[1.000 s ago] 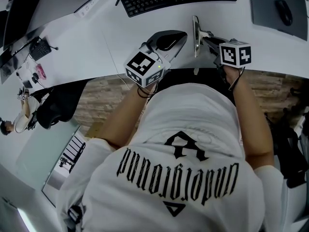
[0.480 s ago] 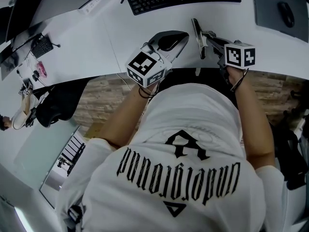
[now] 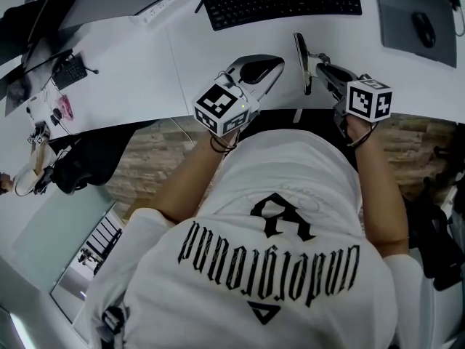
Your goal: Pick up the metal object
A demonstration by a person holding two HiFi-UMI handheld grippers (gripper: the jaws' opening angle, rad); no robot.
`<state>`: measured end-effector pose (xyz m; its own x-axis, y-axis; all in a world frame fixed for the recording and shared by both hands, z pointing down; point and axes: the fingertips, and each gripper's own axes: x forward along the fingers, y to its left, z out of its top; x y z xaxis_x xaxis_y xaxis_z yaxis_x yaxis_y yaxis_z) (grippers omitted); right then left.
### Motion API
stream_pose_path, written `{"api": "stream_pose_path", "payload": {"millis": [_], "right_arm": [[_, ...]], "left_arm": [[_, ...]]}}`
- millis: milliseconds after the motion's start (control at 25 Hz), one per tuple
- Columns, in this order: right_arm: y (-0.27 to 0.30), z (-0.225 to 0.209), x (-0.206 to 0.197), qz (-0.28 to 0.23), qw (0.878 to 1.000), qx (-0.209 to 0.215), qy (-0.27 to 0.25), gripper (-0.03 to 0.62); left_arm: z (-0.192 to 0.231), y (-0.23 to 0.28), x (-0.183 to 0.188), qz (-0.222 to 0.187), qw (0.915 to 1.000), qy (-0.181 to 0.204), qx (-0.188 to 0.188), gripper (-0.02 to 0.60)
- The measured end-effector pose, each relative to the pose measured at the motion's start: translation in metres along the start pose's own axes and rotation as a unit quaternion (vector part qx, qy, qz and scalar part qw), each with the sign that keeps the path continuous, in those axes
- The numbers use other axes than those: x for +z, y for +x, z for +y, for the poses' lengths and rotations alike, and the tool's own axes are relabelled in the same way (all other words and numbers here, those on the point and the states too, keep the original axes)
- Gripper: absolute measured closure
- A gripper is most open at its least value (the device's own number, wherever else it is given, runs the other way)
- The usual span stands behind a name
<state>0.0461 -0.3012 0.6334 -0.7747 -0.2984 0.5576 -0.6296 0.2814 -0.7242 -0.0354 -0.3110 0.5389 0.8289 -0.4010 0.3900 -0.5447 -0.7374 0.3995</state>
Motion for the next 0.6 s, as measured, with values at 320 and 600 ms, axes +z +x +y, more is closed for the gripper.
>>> {"api": "stream_pose_path", "payload": {"millis": [320, 600], "right_arm": [[-0.038, 0.05, 0.036, -0.063, 0.995, -0.003, -0.072, 0.577], [-0.087, 0.099, 0.078, -0.137, 0.981, -0.008, -0.139, 0.577]], "left_arm": [[-0.01, -0.028, 0.034, -0.023, 0.9991, 0.035, -0.002, 0.566], [-0.021, -0.058, 0.085, -0.07, 0.9949, 0.073, 0.002, 0.566]]}}
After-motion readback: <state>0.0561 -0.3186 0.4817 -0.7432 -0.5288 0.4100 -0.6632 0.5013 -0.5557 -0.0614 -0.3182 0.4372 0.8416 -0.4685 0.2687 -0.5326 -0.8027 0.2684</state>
